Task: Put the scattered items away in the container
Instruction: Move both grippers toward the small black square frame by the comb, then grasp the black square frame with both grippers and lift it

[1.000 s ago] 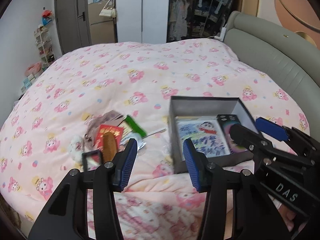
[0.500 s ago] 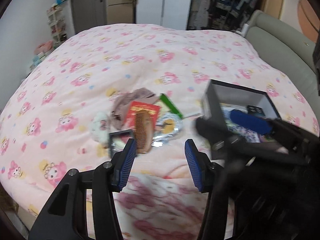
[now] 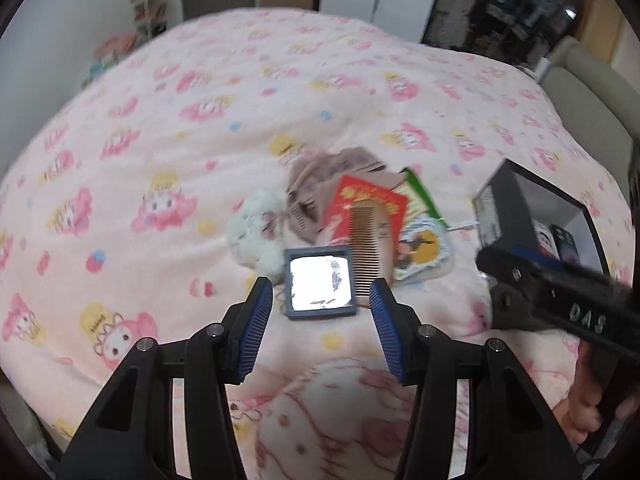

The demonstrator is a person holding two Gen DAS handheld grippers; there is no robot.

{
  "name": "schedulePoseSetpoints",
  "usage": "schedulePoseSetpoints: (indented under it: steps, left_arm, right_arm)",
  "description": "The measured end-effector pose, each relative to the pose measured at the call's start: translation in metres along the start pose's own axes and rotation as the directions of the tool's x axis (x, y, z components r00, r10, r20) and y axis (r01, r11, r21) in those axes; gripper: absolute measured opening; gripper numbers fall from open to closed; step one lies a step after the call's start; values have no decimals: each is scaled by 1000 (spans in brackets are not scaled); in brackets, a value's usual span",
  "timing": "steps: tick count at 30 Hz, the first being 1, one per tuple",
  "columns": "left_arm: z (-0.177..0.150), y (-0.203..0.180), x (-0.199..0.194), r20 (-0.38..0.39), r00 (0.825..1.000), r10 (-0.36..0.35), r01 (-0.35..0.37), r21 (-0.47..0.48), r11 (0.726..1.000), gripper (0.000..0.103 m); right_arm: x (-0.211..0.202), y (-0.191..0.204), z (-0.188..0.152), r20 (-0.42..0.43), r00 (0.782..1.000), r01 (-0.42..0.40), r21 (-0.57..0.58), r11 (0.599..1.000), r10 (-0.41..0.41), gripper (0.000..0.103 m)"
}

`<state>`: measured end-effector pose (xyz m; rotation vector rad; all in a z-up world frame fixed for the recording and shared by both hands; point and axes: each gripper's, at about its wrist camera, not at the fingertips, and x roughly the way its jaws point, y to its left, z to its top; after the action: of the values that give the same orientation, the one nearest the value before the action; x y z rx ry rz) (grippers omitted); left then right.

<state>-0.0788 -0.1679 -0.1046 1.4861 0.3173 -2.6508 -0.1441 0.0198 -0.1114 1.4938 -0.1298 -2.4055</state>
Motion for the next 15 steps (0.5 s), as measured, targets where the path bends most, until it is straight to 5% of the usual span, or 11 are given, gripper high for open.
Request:
schedulePoseSetpoints:
  steps: [8,11,15]
  left_arm:
    - [7,55,57,-121,988,-100,82,-146,986,50]
    - [10,71,83,-163,958,-234,194,-231,953,46]
    - [13,79,109,-210,941,-265,206,-264,942,43]
  right_arm:
    - [62,22,4,-136,988,-76,-59,995,67,52]
    - [93,32,9,-202,971,-144,-72,987,127,52]
    - [124,35,12,-256,960,-136,-66,988,115,52]
